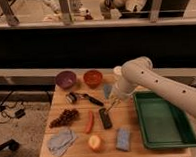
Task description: Place fork in paper cup
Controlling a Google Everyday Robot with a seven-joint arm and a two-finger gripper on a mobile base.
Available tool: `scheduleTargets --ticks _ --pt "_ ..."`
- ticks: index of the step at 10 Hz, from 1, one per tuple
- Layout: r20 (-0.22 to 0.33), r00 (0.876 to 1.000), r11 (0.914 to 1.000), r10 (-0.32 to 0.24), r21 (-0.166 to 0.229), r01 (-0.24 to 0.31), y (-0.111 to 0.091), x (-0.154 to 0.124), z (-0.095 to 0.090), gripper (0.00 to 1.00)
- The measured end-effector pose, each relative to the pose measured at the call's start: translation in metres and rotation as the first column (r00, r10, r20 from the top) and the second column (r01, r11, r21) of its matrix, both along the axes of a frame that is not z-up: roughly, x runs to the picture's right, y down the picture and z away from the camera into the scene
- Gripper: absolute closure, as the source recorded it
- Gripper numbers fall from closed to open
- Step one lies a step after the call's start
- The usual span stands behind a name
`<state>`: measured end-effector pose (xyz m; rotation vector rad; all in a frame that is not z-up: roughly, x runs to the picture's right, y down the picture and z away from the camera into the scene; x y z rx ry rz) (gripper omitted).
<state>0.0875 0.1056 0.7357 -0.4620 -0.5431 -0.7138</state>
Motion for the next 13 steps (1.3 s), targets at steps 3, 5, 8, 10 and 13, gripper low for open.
scheduleTargets --ticks 3,5,8,10,13 --pt "-0.026 0.998 0.998 0.064 0.004 -0.064 -0.003 0.008 0.016 1.0" --pt "-0.029 0.997 0.9969 0.077 0.019 -0.076 -0.011 0.009 0.021 1.0" --pt "-0.035 0.996 0.9959 0.079 0.047 -0.077 -0.024 0.012 0.022 1.0" --pt "-0.03 0.997 0.9949 0.075 0.07 -0.073 -0.037 0.01 0.024 1.0" --pt "-0.02 0.996 0.9923 0.082 0.095 -0.079 -0.059 0.008 0.033 1.0"
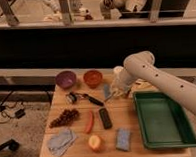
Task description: Place fork in paper cup
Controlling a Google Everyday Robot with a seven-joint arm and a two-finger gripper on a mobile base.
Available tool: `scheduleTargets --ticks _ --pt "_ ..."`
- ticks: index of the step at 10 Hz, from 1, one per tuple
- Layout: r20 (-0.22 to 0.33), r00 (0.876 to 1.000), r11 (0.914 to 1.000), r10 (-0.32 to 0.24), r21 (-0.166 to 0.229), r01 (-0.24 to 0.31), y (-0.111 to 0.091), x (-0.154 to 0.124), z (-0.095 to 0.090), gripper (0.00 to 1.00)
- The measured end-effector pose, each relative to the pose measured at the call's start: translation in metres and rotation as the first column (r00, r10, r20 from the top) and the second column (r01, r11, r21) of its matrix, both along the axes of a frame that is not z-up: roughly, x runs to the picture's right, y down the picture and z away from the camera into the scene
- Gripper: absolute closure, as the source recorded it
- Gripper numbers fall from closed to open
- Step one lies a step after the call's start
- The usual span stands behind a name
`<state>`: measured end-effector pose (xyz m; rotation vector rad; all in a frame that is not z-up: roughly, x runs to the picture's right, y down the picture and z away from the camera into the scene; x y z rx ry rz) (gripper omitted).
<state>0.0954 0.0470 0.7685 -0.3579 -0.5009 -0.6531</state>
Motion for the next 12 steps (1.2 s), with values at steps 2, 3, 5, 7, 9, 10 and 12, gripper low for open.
scheduleTargets --ticks 2,3,5,7,9,10,12 --pt "0.005 1.0 0.9999 0.013 0.01 -0.013 -0.02 0.0 0.014 1.0" --pt "0.001 1.0 0.9996 0.025 0.011 -0.025 -0.031 0.006 0.023 1.0" --pt "-0.018 0.998 0.9985 0.053 0.013 -0.053 -0.044 0.024 0.035 1.0" --pt "-0.038 0.997 0.9972 0.074 0.015 -0.073 -0.049 0.042 0.039 1.0" --pt "-0.035 0.997 0.9974 0.071 0.015 -0.07 -0.05 0.039 0.04 1.0" --pt "-0.036 0.997 0.9973 0.072 0.015 -0.071 -0.05 0.04 0.039 1.0" --pt "-0.038 0.997 0.9972 0.074 0.015 -0.073 -0.049 0.042 0.039 1.0"
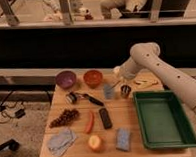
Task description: Place fork in paper cup
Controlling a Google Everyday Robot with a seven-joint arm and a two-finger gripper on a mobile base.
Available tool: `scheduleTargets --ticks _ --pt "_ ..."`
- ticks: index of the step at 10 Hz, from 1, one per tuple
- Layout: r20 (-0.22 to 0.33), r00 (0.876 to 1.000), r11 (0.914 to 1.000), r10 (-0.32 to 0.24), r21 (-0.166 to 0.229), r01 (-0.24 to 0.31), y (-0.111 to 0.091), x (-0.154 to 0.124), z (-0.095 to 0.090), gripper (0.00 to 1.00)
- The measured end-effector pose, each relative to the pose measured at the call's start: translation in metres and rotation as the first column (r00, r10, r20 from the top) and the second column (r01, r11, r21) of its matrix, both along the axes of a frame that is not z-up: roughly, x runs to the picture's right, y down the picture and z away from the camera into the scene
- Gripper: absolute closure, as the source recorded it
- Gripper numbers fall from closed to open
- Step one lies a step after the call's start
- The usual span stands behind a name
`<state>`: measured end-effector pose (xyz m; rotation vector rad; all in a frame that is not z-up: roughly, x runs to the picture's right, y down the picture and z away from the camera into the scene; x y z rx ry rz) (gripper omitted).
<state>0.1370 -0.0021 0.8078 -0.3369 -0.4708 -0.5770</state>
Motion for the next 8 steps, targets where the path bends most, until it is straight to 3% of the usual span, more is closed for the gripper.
scheduleTargets --ticks 3,8 --pt "0.015 1.0 0.9999 0.013 0.007 -0.013 -0.004 -0.003 0.005 1.0" --pt "0.072 0.996 0.9976 0.051 0.042 -0.055 -0.032 -0.019 0.03 1.0"
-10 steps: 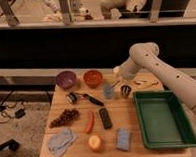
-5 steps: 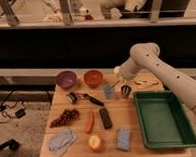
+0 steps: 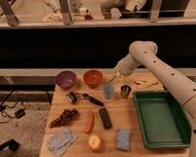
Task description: Place fork in paper cup
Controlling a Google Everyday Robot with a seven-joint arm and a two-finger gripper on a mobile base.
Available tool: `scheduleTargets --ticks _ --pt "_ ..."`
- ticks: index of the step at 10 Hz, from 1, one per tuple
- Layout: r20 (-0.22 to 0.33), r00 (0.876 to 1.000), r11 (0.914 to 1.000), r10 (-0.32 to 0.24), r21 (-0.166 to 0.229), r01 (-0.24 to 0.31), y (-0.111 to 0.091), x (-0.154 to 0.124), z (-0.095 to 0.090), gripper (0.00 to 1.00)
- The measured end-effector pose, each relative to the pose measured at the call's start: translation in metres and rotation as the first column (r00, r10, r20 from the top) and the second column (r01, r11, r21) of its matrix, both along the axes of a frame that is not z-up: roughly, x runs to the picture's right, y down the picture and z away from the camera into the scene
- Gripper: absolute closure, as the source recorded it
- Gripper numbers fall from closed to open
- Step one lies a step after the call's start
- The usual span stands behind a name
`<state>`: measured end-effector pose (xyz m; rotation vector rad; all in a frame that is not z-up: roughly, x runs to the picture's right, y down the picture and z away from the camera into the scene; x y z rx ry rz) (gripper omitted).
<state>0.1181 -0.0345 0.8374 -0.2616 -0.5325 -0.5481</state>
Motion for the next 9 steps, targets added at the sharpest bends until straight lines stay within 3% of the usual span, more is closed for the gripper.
scheduleTargets --ticks 5,9 --pt "0.023 0.998 0.998 0.052 0.036 -0.052 -0.023 -0.002 0.024 1.0" --pt "-0.003 0.993 0.9924 0.115 0.044 -0.115 -0.029 0.017 0.046 1.0"
